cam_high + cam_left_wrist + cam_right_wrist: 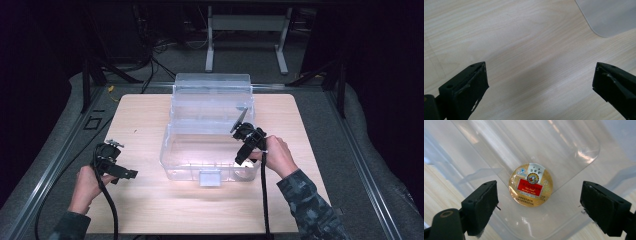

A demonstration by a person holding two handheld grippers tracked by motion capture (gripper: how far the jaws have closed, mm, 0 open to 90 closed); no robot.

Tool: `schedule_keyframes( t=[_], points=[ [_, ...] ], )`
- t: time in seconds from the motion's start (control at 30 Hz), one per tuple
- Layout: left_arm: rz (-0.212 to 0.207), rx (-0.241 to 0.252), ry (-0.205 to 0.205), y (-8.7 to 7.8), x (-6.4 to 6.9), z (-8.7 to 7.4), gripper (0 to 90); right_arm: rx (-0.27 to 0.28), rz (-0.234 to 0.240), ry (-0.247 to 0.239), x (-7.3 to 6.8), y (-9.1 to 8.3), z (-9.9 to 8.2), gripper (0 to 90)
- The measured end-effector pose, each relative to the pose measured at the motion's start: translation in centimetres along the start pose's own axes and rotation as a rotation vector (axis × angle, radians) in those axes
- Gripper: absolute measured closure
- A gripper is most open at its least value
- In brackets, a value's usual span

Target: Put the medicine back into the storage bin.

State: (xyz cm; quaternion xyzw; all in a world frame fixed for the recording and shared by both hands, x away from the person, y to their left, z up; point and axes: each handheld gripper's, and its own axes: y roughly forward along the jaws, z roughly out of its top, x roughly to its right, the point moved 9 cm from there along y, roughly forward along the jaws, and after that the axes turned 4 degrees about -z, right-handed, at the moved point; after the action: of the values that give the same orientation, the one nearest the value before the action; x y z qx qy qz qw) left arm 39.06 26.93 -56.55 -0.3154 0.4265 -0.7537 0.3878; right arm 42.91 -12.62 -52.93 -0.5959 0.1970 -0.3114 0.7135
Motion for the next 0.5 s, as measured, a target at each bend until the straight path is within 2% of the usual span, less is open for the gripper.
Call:
schedule_keyframes(
  t=[0.23,0.27,0.33,0.5],
  points=[
    [0.000,0.036,0.042,-0.9,0.4,1.9,0.1,0.108,0.013,0.000,0.0,-2.2,-0.3,14.0],
    [-0.001,0.040,0.042,-1.0,0.5,2.2,0.1,0.117,0.001,0.005,0.1,-2.5,-0.5,13.7],
    [-0.007,0.045,0.045,-1.1,0.7,2.9,0.1,0.150,0.015,0.007,0.1,-2.8,-0.7,13.4],
    [-0.018,0.071,0.066,-1.6,1.1,5.0,0.1,0.189,0.009,0.006,-0.3,-3.4,-1.5,12.7]
  ],
)
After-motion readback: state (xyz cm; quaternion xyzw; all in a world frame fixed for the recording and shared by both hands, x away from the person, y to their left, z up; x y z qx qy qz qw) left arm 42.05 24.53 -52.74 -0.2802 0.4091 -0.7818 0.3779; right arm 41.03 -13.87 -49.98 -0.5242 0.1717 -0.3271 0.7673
